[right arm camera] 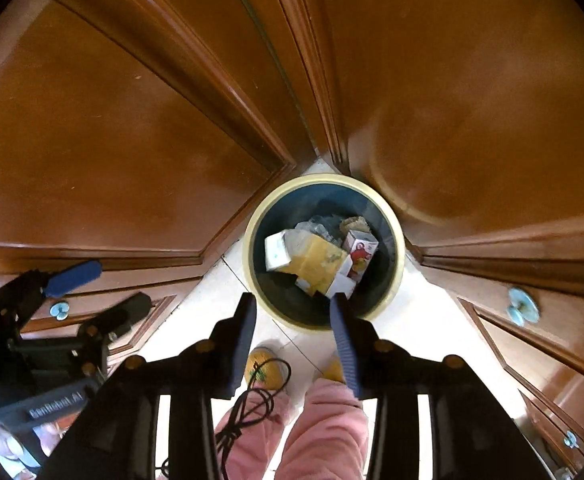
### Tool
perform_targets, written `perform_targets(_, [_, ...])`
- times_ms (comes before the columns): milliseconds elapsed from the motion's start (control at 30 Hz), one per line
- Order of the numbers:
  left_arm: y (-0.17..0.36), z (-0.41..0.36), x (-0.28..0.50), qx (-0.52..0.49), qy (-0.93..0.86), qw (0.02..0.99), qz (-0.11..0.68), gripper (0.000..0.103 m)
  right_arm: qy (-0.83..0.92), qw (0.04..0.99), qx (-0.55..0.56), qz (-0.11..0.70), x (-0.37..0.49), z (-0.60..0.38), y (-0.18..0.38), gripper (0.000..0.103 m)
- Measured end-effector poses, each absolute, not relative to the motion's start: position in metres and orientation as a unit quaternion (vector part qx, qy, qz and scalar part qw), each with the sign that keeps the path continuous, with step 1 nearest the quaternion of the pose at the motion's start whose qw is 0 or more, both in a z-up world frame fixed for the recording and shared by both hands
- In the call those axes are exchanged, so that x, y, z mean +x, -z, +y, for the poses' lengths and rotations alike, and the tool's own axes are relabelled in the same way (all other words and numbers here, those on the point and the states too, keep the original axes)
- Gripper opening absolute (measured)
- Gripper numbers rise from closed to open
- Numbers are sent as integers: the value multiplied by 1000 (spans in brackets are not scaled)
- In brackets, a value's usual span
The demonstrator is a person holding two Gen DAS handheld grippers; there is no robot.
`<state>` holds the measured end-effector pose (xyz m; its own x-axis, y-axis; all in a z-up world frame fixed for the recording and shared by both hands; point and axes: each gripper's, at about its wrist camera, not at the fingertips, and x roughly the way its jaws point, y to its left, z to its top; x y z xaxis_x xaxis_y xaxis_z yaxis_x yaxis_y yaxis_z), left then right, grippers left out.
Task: Collect trash
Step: 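Lower the paper lid and yellow box into the black bin and open both tools, then raise both tools back up toward the counter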
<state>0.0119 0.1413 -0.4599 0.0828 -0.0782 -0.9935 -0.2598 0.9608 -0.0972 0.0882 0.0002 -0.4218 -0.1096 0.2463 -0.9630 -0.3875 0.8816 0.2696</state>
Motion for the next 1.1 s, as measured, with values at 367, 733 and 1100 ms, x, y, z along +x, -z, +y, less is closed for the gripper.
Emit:
perform_targets(367, [351, 127, 6, -87, -32, 756, 647, 72, -228, 682, -2, 695, 66, -25, 317, 39])
perform_targets(733, [204, 101, 12, -37, 30, 824, 565, 79, -208, 745, 51, 631, 52, -63, 186, 39])
perform_targets(1100, [74, 74, 32, 15, 45, 897, 439, 87, -195, 813, 91, 542, 44, -102, 77, 39])
